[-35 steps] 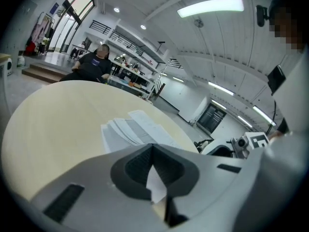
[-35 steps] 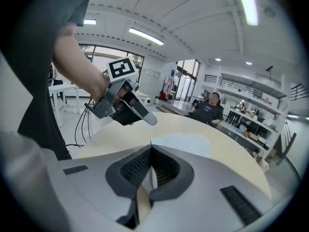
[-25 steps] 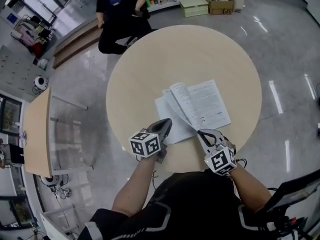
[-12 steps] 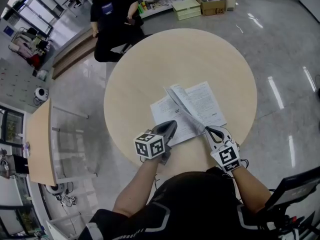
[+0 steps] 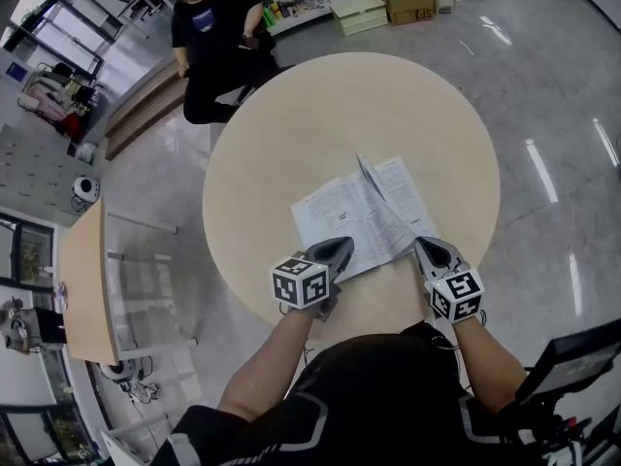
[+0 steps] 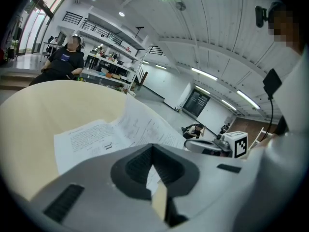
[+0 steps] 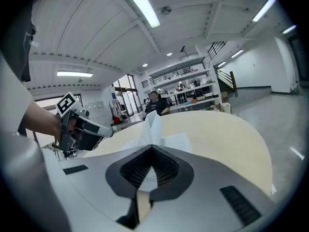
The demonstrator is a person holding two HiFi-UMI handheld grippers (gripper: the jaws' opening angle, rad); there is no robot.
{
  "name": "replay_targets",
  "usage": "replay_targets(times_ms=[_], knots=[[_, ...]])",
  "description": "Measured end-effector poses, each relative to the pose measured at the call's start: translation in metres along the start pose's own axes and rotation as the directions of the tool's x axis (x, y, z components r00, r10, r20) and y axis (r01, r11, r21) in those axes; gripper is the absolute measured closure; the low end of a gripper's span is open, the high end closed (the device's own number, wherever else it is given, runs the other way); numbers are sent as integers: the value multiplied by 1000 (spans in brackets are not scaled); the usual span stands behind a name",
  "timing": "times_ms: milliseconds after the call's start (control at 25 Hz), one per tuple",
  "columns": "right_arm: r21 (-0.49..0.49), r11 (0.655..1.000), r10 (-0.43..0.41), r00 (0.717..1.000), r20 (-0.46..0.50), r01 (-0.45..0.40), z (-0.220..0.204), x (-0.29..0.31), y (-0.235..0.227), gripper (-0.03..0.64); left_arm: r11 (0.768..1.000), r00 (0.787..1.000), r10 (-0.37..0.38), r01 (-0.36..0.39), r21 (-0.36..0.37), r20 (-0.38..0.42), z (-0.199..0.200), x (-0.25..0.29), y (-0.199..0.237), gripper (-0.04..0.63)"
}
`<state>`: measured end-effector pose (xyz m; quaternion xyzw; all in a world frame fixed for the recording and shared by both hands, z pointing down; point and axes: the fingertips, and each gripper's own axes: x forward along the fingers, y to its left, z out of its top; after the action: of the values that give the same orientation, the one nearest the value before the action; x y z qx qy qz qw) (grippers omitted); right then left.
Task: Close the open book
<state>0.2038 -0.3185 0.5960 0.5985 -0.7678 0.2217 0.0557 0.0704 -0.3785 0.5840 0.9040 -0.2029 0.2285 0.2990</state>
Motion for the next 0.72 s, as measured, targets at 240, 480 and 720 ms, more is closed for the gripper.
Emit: replay_targets(times_ms=[240,480,720], knots=[[137,989,-51,998,-39,56,-18,-3,-31,617,1000,999,-14,14,-2,-48,-11,14,-8,606],[326,939,-75,989,-124,112,-41,2,-59,618,999,997,-33,32,-5,-71,-16,32,-14,607],[456,857,-132,958,-254,239,-76,-5,-81,618,999,998,-24,23,-26,-62,-25,27,-12,607]])
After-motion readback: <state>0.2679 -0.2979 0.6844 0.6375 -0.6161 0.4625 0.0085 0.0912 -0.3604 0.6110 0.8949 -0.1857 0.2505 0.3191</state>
